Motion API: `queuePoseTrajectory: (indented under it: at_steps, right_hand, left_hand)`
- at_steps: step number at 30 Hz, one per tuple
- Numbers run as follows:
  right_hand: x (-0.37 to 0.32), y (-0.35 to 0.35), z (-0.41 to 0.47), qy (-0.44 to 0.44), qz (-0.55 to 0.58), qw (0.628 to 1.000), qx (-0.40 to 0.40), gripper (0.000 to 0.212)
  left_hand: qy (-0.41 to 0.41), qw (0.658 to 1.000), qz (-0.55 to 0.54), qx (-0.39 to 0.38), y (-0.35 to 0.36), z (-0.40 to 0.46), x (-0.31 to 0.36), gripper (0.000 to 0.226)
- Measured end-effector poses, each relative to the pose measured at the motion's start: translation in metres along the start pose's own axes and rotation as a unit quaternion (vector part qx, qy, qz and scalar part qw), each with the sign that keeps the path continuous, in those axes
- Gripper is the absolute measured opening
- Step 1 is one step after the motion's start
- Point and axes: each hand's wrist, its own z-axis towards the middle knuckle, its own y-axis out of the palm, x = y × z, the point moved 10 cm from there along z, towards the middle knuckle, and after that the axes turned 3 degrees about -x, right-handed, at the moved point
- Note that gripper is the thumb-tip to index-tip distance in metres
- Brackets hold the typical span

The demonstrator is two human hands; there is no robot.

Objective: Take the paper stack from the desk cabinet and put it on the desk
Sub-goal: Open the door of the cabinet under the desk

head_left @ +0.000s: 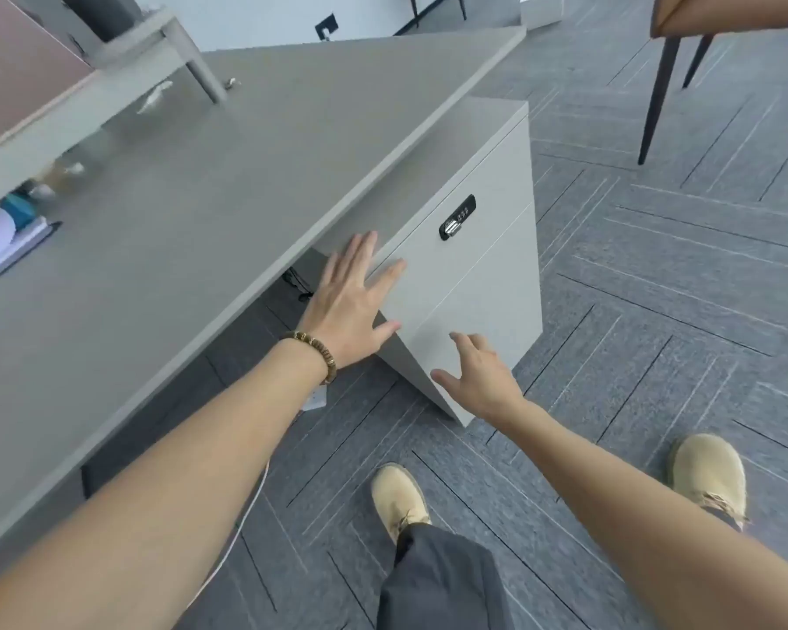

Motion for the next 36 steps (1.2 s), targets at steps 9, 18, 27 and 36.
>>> queuePoseTrajectory:
  at_steps: [9,18,27,36]
  right_hand:
    - [0.008,0.031,0.033,0.017,0.039,0.998,0.039,0.106]
    - [0.007,0.028,0.062,0.036,0.077,0.987,0.135,0.125]
    - [-0.001,0.022,0.069,0.049,0.066,0.982,0.168,0.131]
    - [0.013,0.006,0.038,0.03,0.022,0.988,0.149,0.123]
  left_hand:
    - [0.064,0.996,0.063,0.013,0.012,0.021,-0.009,0.092]
    - [0.044,0.995,0.062,0.07,0.014,0.023,-0.008,0.091]
    - [0.032,0.994,0.07,0.071,0.014,0.024,-0.01,0.094]
    - [-0.002,0.997,0.055,0.049,0.01,0.022,-0.008,0.095]
